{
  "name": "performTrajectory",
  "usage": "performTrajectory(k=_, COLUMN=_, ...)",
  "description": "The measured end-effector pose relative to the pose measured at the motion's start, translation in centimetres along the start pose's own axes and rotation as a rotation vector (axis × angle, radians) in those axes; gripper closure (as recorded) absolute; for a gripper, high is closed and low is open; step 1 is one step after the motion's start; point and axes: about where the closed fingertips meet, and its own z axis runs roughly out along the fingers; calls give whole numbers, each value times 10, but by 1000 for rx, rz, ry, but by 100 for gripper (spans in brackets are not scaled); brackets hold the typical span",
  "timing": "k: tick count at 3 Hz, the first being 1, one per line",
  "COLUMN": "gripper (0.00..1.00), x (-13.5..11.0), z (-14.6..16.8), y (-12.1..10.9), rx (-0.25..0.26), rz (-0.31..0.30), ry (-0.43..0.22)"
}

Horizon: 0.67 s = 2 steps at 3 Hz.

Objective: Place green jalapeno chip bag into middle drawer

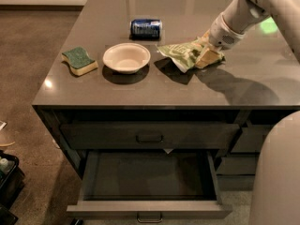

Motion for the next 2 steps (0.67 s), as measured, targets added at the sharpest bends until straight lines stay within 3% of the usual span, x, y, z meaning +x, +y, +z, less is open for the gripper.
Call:
performTrajectory(k=1, gripper=89, x=0, z=0, y=0, rx=0, rz=0, ry=0)
performTrajectory(k=2, gripper=100, x=0, z=0, y=0, rx=0, rz=0, ry=0)
